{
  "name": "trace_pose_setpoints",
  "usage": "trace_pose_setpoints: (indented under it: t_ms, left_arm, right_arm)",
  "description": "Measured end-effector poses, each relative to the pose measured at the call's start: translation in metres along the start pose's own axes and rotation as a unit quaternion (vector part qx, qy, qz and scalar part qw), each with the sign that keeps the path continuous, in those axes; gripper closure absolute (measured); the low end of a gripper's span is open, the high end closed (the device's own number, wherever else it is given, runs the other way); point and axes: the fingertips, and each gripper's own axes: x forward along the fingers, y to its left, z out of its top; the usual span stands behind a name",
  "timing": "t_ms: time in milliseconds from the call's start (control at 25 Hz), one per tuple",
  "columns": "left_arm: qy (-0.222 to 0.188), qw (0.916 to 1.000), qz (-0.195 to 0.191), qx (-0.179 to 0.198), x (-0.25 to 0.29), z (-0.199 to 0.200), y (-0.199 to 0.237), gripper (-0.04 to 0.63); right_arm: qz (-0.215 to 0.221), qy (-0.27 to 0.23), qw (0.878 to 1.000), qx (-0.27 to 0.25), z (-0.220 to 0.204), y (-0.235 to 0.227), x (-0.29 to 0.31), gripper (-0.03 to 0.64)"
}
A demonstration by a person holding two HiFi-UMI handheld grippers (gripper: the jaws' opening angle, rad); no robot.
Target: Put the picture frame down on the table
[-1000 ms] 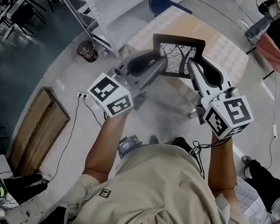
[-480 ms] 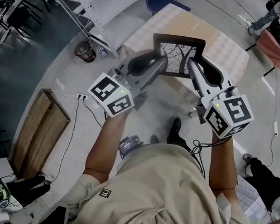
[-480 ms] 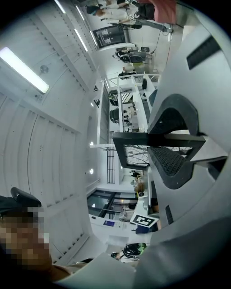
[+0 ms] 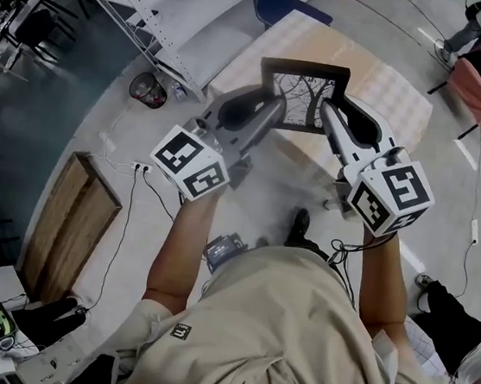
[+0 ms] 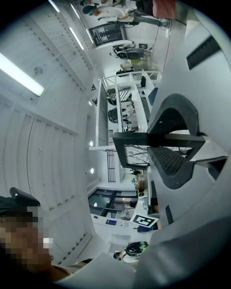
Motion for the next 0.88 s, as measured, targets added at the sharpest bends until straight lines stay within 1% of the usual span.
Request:
trace_pose_setpoints:
  t_ms: [320,520,600,880]
  left_arm:
    - [0.001,0.9998,0.022,0.003,0.053,0.001,0.032,0.499]
    - [0.002,0.9991,0.043,0.005,0.111,-0.010,0.059,0.499]
    - [0.001,0.9988,0.048,0.006,0.119,-0.008,0.060,0.499]
    - [0.002,0.9983,0.056,0.014,0.122,0.002,0.049,0.499]
  right_arm:
    - [0.021,-0.001,1.000,0.004,0.007,-0.057,0.030,0.535]
    - [0.042,-0.003,0.999,0.008,0.005,-0.121,0.053,0.535]
    - [0.046,-0.003,0.999,0.008,0.009,-0.129,0.054,0.535]
    - [0.056,-0.012,0.998,0.006,0.020,-0.131,0.046,0.534]
